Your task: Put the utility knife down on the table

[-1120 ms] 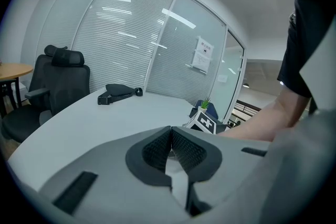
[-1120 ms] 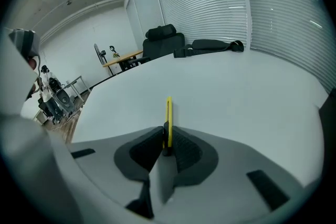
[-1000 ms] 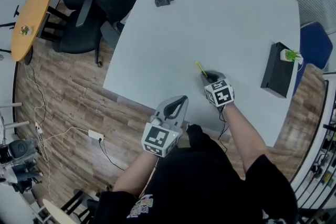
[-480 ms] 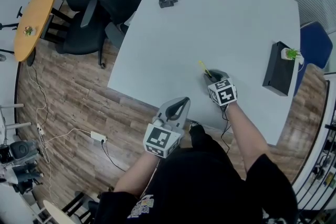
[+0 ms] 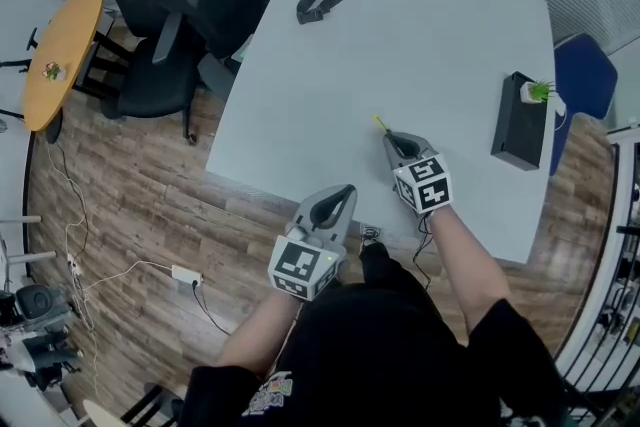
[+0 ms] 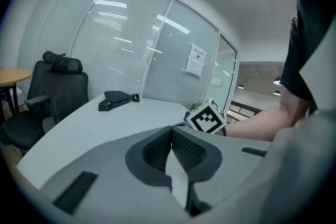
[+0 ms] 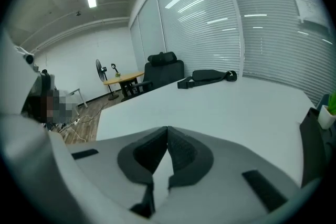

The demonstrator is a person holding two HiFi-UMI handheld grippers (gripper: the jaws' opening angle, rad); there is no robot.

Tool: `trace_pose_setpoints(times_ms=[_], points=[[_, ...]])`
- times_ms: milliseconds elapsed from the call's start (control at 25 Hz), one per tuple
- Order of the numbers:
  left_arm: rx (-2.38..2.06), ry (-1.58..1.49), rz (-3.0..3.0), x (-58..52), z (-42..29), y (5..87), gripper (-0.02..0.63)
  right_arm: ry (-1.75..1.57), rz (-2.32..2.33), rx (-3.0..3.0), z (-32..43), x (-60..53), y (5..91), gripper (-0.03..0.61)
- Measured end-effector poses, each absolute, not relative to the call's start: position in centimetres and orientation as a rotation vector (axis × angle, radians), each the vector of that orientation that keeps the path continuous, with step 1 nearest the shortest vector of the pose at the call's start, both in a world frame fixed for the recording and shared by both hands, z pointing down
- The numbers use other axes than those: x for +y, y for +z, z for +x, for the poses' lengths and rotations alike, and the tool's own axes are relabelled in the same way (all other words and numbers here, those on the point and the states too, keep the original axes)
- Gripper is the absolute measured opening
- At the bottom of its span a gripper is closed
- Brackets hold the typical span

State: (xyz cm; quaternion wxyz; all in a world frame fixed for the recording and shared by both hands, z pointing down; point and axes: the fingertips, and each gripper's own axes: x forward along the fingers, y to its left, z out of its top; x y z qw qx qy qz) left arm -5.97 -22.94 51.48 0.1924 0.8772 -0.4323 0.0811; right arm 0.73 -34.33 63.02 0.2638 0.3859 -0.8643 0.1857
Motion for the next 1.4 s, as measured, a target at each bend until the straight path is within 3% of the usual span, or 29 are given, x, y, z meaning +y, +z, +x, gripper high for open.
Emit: trace_pose_setpoints(times_ms=[760, 1400], points=[[-1.205, 0.098, 2.644, -16.8, -10.9, 44.3, 0.005, 0.323, 1.241, -2.629, -2.7, -22.7, 45.8, 0.003], [-1.044, 0.053, 2.773, -12.3, -10.7, 41.5, 0.005, 0.269, 1.524, -2.574, -0.6, -12.5, 41.8, 0.003]])
